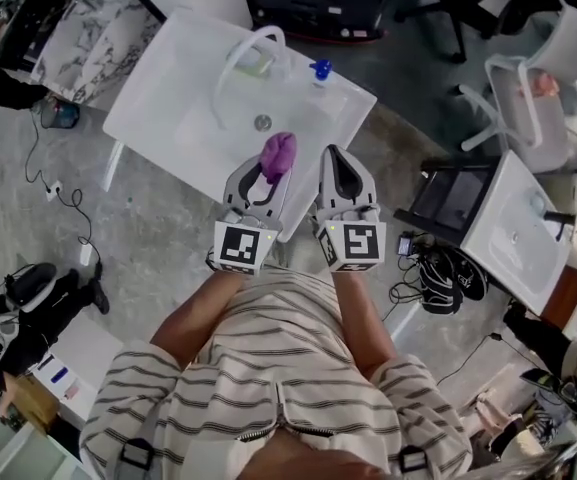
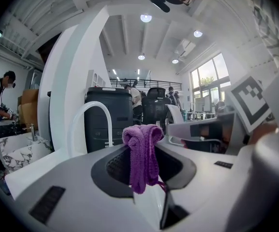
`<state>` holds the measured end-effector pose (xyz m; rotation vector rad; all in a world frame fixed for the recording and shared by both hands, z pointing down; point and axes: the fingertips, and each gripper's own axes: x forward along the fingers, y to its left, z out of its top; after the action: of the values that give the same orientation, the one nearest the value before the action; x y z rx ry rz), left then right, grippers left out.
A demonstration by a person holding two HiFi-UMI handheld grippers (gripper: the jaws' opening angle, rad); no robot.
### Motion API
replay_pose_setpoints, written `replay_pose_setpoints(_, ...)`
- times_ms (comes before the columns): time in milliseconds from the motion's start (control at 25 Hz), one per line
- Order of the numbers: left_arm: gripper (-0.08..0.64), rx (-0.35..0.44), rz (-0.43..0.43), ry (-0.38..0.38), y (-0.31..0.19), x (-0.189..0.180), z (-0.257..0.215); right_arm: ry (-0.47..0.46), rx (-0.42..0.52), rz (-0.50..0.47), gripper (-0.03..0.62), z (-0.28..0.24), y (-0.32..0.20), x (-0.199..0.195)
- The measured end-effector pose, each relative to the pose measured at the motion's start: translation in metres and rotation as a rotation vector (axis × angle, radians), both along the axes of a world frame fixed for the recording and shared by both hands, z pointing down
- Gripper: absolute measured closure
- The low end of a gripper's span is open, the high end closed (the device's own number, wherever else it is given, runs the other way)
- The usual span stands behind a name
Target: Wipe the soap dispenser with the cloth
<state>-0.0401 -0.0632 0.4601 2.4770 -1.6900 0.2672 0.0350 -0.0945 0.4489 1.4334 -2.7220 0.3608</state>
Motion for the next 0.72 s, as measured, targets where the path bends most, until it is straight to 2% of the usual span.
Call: replay_pose_setpoints(720,0.443,-0.017,0.051,0.029,-0.048,-0.006,0.016,0.026,-0.037,0.098,0.591,0.038,-0.066,-0.004)
